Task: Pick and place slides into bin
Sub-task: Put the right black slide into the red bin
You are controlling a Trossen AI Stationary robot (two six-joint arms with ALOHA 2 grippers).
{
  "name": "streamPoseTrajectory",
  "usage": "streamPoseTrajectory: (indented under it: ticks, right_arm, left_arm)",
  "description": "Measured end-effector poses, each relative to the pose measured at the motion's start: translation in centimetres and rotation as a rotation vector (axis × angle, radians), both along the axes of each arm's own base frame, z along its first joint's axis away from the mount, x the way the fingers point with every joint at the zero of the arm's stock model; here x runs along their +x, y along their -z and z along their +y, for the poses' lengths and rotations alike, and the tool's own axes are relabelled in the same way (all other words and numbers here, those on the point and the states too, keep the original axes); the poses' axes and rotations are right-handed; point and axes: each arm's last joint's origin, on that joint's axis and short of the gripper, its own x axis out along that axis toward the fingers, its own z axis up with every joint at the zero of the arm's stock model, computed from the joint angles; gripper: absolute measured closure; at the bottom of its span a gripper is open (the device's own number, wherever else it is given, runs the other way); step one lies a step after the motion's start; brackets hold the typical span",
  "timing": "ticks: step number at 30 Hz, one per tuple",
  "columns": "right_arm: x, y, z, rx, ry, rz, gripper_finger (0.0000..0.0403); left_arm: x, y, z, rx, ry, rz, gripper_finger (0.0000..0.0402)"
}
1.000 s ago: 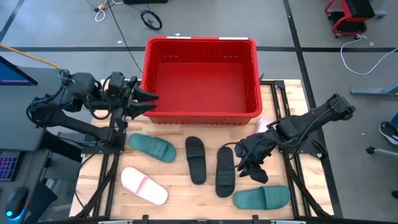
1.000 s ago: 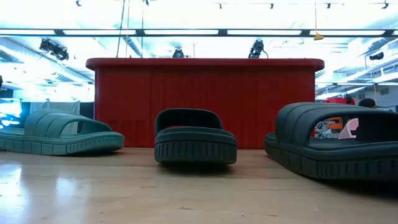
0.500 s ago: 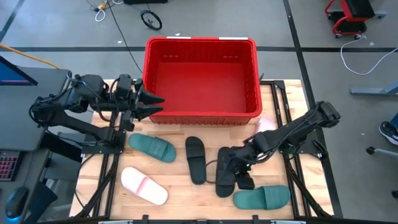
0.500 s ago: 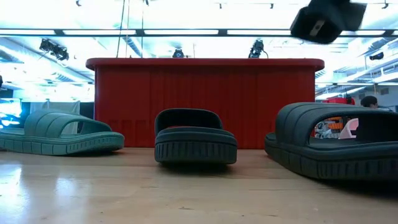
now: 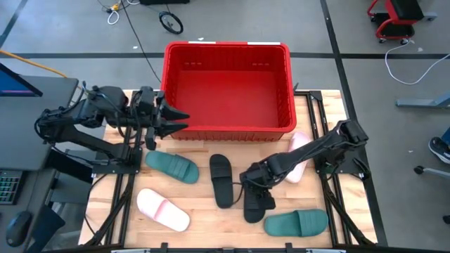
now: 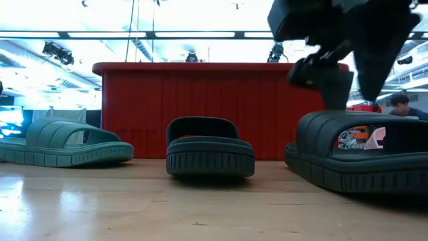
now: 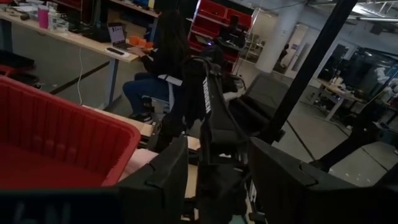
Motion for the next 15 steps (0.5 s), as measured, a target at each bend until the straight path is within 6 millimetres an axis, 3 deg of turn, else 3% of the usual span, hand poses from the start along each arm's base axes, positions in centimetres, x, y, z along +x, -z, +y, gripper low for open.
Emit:
streamPoseTrajectory:
  ticks: [9,15]
  right_arm:
    - [0.7,0.1,-1.3,0.122,0.019,0.019,0.0184]
    - [1.4,2.1,-0.8,0.156,-0.008,0.070,0.0190]
  left_arm:
    - [0.0,0.0,0.0,0.000,0.000,0.000,0.0233]
    - [0.0,0.0,0.0,-0.001,0.000,0.000,0.0235]
